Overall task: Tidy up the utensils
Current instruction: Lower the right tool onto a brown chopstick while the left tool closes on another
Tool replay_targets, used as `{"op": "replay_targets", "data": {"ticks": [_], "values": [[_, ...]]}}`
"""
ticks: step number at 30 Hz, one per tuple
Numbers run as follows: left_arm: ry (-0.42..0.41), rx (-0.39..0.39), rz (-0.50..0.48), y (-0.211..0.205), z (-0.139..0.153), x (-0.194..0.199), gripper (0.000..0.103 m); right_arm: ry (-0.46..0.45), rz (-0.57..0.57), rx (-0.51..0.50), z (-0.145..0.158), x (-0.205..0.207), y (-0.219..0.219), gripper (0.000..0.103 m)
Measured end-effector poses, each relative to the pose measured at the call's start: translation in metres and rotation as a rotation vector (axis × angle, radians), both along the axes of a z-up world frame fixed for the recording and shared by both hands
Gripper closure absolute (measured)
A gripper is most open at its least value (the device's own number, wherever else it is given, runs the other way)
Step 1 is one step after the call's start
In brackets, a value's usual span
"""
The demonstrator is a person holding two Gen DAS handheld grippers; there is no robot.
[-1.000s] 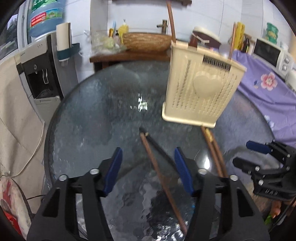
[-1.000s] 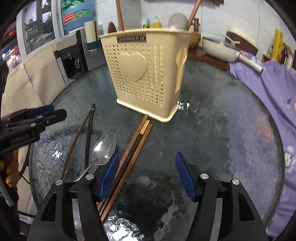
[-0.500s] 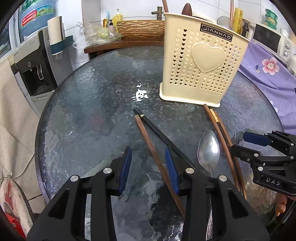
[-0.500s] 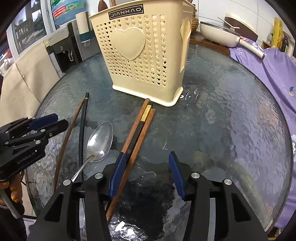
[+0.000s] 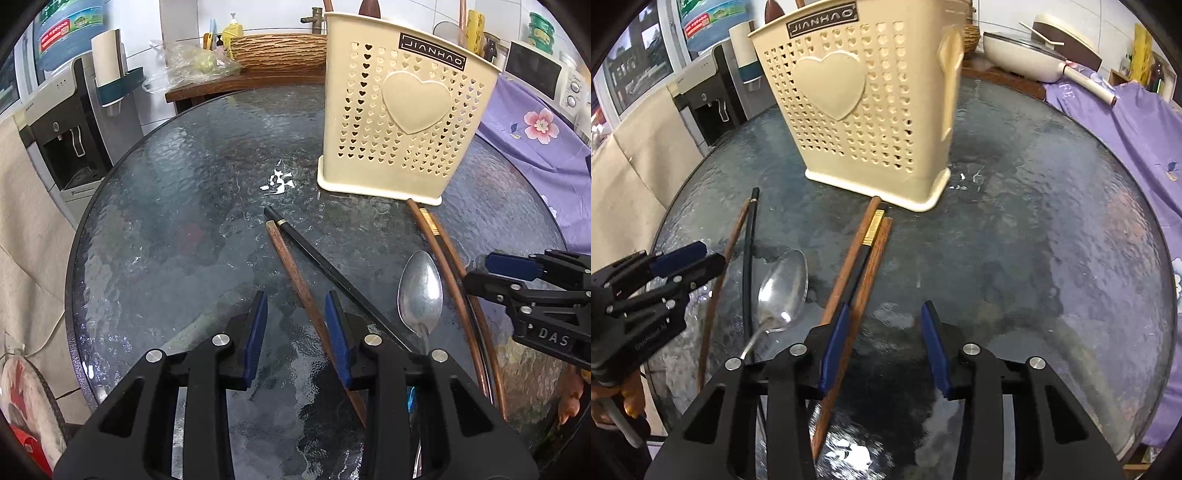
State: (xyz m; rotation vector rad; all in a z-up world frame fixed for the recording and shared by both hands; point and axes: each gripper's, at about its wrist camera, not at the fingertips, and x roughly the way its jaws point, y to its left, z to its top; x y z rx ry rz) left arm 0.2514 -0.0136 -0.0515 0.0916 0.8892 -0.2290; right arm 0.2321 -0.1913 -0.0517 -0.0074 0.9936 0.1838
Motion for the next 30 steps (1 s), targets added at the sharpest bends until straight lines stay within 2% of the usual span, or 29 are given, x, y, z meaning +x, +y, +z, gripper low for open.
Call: {"op": "replay_targets", "data": {"ticks": [5, 13, 21, 30], "values": [[0.005, 0.005, 0.006, -0.003, 0.001, 0.002, 0.074, 0.0, -0.015, -0.026, -0.002, 0.005, 0.005, 0.072], [0.025, 0.037, 0.018, -0.012, -0.007, 0.011, 0.076, -0.001, -0.033, -0.061, -0.002, 0.013, 0.01, 0.077], [0.034, 0.028, 0.038, -0.013, -0.008, 0.016, 0.076, 0.014, -0.044, -0.071, -0.003, 0.019, 0.016, 0.077], [0.056, 0.034, 0.045, -0.014, -0.007, 0.03, 0.083, 0.02, -0.055, -0.075, -0.003, 0.025, 0.023, 0.077]]}}
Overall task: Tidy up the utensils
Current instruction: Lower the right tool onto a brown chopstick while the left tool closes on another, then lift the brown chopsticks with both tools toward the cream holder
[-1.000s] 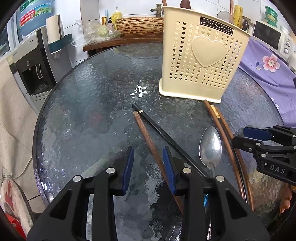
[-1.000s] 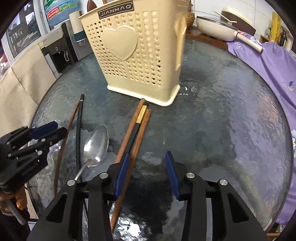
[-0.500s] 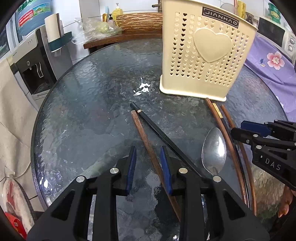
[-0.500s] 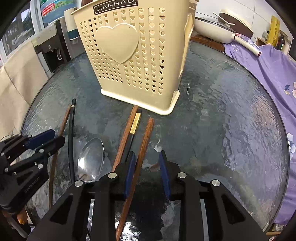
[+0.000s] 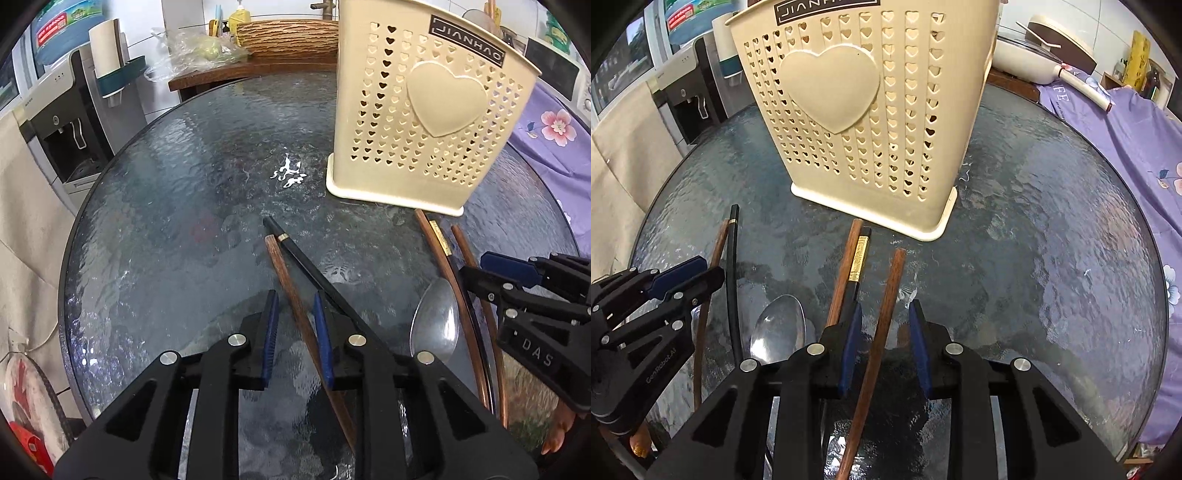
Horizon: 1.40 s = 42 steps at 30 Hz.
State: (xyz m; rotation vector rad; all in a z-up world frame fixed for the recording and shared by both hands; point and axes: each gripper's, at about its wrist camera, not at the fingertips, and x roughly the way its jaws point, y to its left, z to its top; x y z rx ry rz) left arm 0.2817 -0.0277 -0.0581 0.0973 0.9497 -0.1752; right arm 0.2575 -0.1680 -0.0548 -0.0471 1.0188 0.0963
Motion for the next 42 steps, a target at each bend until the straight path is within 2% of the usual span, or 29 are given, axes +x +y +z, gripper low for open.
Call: {"op": "replay_targets", "data": {"ticks": [8, 14, 30, 34, 42], "values": [[0.018, 0.001, 0.007, -0.003, 0.001, 0.017, 0.09, 0.011, -0.01, 0.003, 0.0, 0.01, 0.002, 0.082], [0.014, 0.011, 0.019, -0.007, 0.001, 0.019, 0.093, 0.015, -0.015, 0.025, 0.002, 0.018, 0.004, 0.094], [0.01, -0.013, 0.028, -0.01, 0.001, 0.019, 0.096, -0.024, -0.021, 0.093, 0.002, 0.015, -0.014, 0.096], [-0.02, -0.04, 0.021, -0.003, 0.013, 0.014, 0.096, -0.045, -0.01, 0.154, 0.007, 0.009, -0.021, 0.096], [-0.106, -0.128, -0.004, 0.011, 0.053, -0.011, 0.096, -0.184, 0.038, 0.268, 0.043, -0.02, -0.038, 0.096]]}}
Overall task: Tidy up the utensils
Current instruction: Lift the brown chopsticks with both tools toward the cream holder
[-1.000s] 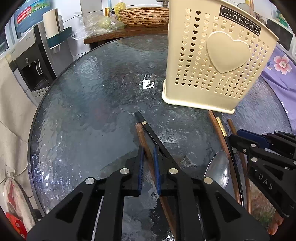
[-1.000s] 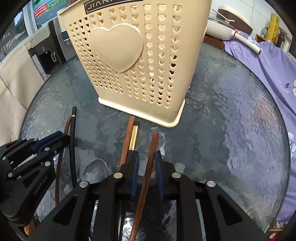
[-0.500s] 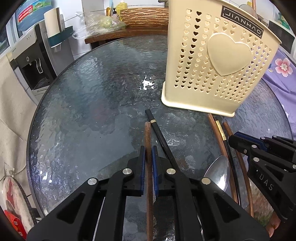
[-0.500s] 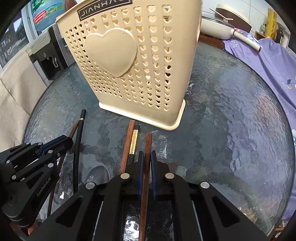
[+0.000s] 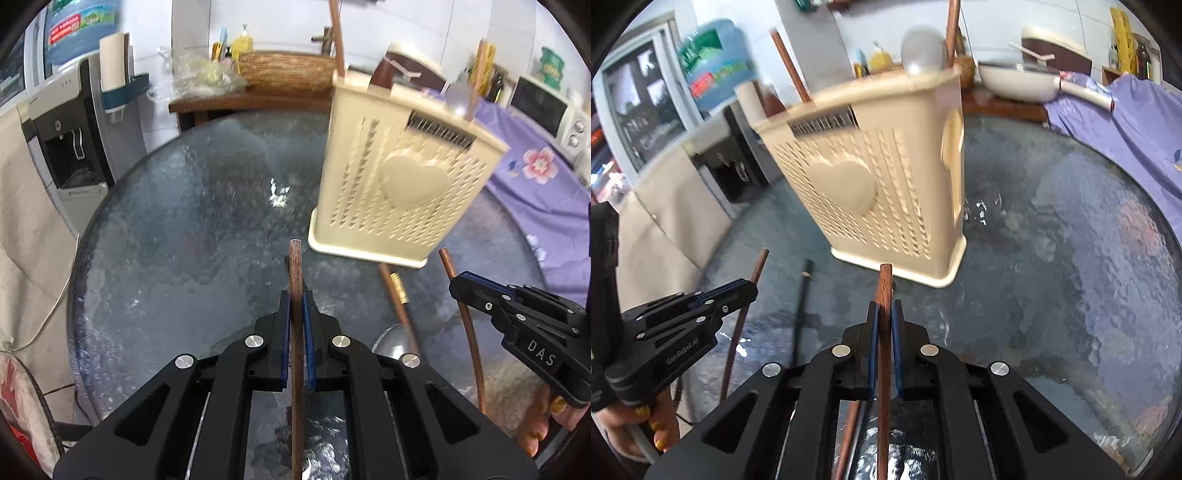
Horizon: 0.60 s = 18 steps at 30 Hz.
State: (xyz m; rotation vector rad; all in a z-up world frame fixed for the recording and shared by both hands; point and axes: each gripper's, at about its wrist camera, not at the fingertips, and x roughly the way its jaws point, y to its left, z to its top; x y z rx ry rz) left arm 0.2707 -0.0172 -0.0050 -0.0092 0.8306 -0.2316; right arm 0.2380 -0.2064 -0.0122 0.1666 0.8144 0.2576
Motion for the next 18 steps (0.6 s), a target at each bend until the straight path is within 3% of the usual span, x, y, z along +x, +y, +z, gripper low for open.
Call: {"op": "replay_targets", "data": {"ticks": [6, 18], "values": [[-0.086, -0.028, -0.035, 0.001, 0.038, -0.021, 0.096, -0.096, 0.036, 0.056, 0.035, -0.021, -0.007, 0.096], [-0.211, -0.051, -0.093, 0.004, 0.089, -0.068, 0.096, -0.23, 0.131, 0.028, 0.082, -0.069, -0.013, 0.096]]}}
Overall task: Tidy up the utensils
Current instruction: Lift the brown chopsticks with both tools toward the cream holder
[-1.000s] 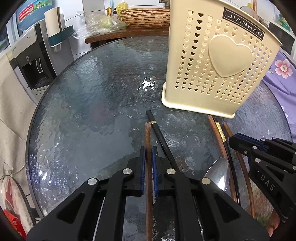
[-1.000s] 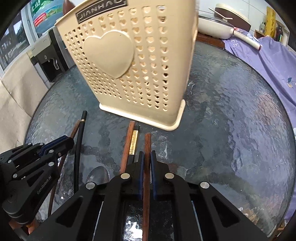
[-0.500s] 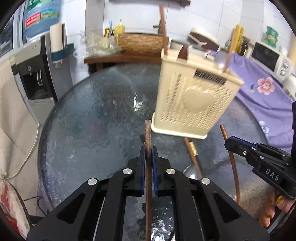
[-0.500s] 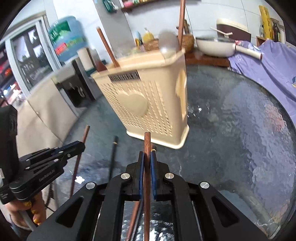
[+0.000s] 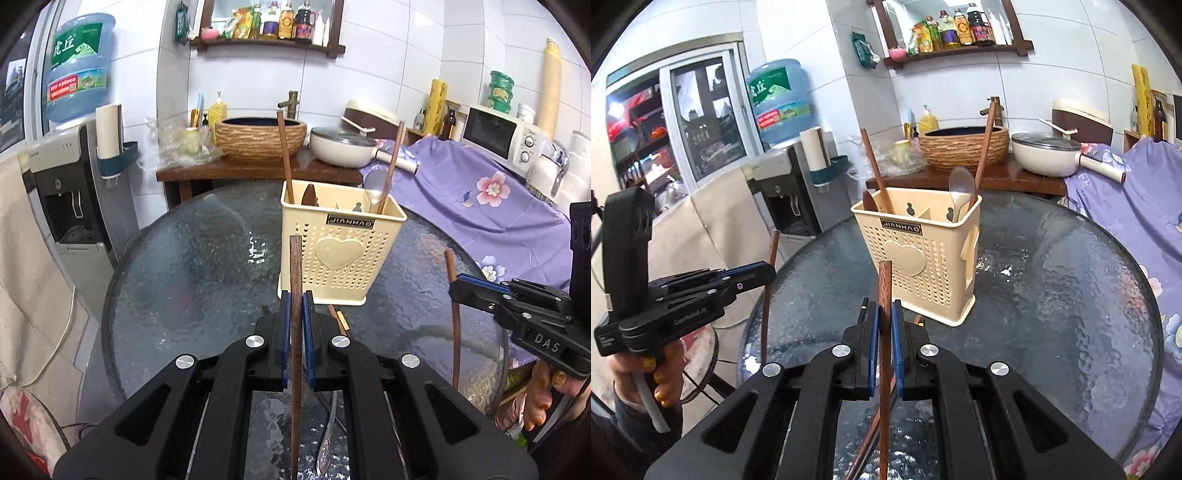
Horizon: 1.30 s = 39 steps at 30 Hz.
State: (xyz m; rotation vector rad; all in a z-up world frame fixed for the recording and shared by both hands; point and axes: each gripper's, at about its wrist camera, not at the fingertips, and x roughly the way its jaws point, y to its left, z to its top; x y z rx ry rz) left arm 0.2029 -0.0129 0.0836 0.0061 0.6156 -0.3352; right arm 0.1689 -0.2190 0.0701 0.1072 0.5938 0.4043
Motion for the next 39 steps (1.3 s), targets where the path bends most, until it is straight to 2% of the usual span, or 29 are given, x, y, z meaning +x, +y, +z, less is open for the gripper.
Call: {"op": "replay_targets", "data": {"ticks": [8, 22, 39], "values": [[-0.028, -0.001, 0.002, 0.002, 0.01, -0.011, 0.096, -0.063, 0.011, 0.01, 0.016, -0.016, -0.001, 0.096], [-0.064, 0.031, 0.001, 0.003, 0.019, -0.015, 0.096, -0.071, 0.057, -0.004, 0.027, -0.02, -0.002, 0.096], [-0.086, 0.005, -0.023, 0.003, 0.04, -0.012, 0.096, -0.109, 0.07, -0.013, 0.047, -0.019, -0.004, 0.096]]}}
